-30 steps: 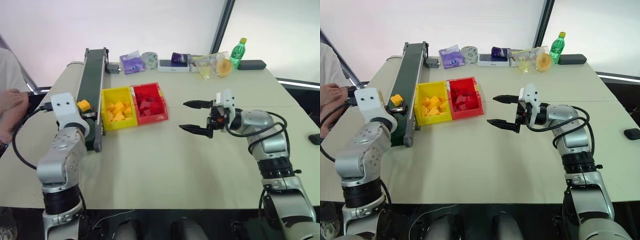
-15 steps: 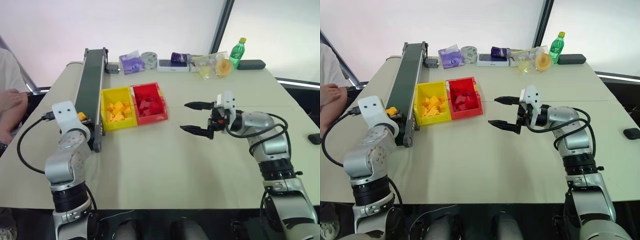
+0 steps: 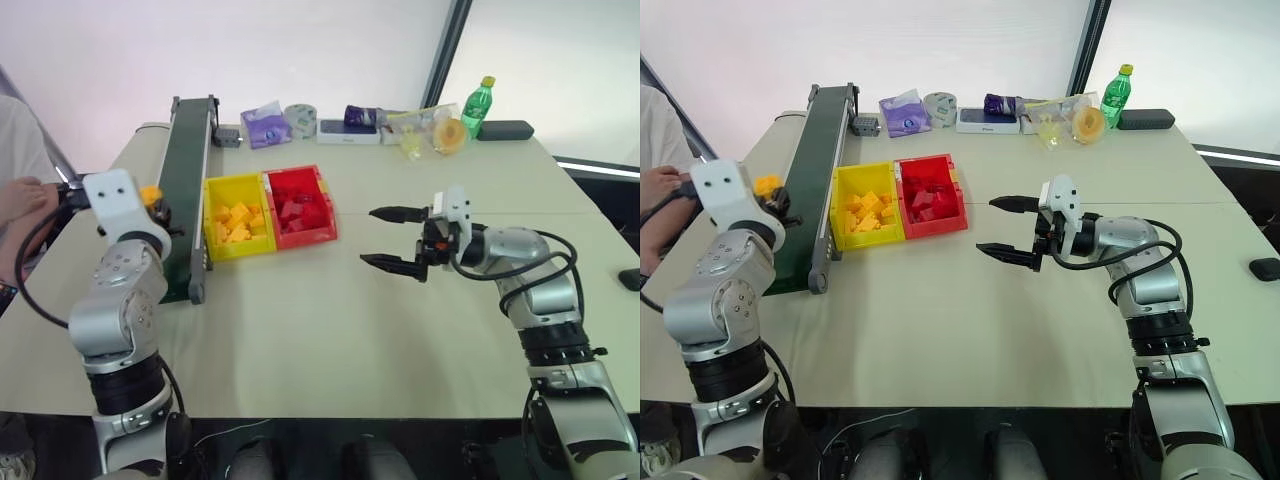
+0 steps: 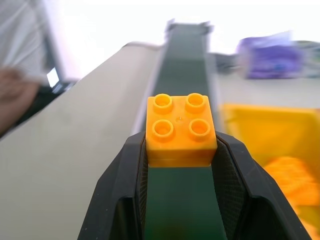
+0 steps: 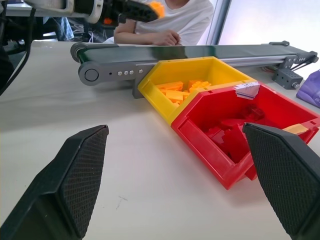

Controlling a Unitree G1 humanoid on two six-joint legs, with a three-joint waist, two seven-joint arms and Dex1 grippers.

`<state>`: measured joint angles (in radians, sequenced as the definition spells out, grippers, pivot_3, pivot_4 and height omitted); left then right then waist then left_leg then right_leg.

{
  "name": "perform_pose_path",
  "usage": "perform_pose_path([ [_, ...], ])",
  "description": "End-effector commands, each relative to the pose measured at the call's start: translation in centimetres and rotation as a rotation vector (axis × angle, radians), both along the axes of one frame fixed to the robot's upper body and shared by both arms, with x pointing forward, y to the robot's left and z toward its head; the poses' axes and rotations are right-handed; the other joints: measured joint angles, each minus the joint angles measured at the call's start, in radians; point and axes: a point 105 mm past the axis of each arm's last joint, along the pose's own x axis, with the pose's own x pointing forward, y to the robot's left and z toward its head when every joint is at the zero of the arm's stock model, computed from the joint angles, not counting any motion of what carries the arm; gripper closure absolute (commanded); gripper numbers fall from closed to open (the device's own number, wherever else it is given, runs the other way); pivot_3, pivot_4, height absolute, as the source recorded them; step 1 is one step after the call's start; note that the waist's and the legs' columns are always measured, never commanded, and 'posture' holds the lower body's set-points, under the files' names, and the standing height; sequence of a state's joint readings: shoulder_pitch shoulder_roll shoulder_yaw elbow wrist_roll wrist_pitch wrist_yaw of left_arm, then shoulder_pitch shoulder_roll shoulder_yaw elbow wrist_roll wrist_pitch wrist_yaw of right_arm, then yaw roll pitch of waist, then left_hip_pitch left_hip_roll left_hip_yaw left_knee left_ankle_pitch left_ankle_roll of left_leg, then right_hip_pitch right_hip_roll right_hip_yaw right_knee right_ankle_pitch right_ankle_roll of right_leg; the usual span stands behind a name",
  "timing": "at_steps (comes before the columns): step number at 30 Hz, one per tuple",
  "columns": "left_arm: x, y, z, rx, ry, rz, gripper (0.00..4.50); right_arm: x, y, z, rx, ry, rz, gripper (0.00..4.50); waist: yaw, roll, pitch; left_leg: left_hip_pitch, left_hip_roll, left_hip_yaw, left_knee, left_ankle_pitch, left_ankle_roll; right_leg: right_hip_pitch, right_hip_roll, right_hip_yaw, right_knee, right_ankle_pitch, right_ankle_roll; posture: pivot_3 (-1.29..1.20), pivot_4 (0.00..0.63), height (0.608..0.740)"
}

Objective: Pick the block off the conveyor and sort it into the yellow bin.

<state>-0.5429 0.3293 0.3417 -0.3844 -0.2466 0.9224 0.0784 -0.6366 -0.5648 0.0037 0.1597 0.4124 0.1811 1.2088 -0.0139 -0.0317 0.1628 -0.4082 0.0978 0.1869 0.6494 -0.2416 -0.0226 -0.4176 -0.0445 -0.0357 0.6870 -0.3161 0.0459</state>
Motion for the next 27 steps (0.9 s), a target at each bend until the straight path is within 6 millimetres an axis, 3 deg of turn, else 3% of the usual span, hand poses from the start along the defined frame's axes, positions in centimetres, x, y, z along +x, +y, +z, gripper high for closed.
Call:
perform_pose_path([
  [1, 0.2, -3.4, 1.9, 0.051, -0.088, -0.284, 3.23, -0.5, 0.1, 1.7, 0.03, -0.06, 0.009, 0.0, 0.0, 0.0, 0.0, 0.0, 0.0, 0.0, 0.0, 0.0, 0.0, 0.0, 0.0, 0.0, 0.0, 0.0, 0.0, 0.0, 0.15, 0.74],
  [4, 0.6, -4.7, 1.3, 0.081, -0.056, -0.455, 3.23, -0.7, 0.2, 1.8, 0.042, -0.06, 0.013, 0.0, 0.0, 0.0, 0.0, 0.0, 0.0, 0.0, 0.0, 0.0, 0.0, 0.0, 0.0, 0.0, 0.0, 0.0, 0.0, 0.0, 0.15, 0.74],
  [7, 1.9, -4.8, 0.1, 0.108, 0.004, -0.539, 3.23, -0.8, 0.2, 1.8, 0.048, -0.056, 0.01, 0.0, 0.0, 0.0, 0.0, 0.0, 0.0, 0.0, 0.0, 0.0, 0.0, 0.0, 0.0, 0.0, 0.0, 0.0, 0.0, 0.0, 0.15, 0.74],
  [14, 6.2, -3.7, 0.1, 0.083, 0.037, -0.463, 3.23, -0.8, -0.1, 2.3, 0.064, -0.068, -0.014, 0.0, 0.003, 0.0, 0.0, 0.0, -0.002, 0.0, 0.001, 0.0, 0.0, 0.0, 0.001, -0.001, 0.0, 0.0, 0.0, 0.0, 0.15, 0.74],
  [25, 7.5, -3.8, -1.3, 0.048, 0.102, -0.448, 3.23, -0.8, -0.6, 2.0, 0.064, -0.062, -0.041, 0.0, -0.002, 0.0, 0.0, -0.001, -0.001, 0.001, 0.0, 0.0, 0.0, -0.001, 0.001, -0.001, 0.0, 0.0, 0.0, 0.0, 0.15, 0.74],
  [26, 7.5, -3.9, -1.1, 0.054, 0.092, -0.452, 2.2, -0.8, -0.5, 1.9, 0.062, -0.061, -0.041, 0.0, -0.001, 0.0, 0.0, -0.001, -0.001, 0.001, 0.0, 0.0, 0.0, -0.001, 0.001, -0.001, 0.0, 0.0, 0.0, 0.0, 0.15, 0.74],
  [27, 7.5, -3.9, -1.0, 0.064, 0.081, -0.445, 1.87, -0.8, -0.5, 1.9, 0.062, -0.061, -0.041, 0.0, -0.001, 0.0, 0.0, -0.001, -0.001, 0.001, 0.0, 0.0, 0.0, -0.001, 0.001, -0.001, 0.0, 0.0, 0.0, 0.0, 0.15, 0.74],
])
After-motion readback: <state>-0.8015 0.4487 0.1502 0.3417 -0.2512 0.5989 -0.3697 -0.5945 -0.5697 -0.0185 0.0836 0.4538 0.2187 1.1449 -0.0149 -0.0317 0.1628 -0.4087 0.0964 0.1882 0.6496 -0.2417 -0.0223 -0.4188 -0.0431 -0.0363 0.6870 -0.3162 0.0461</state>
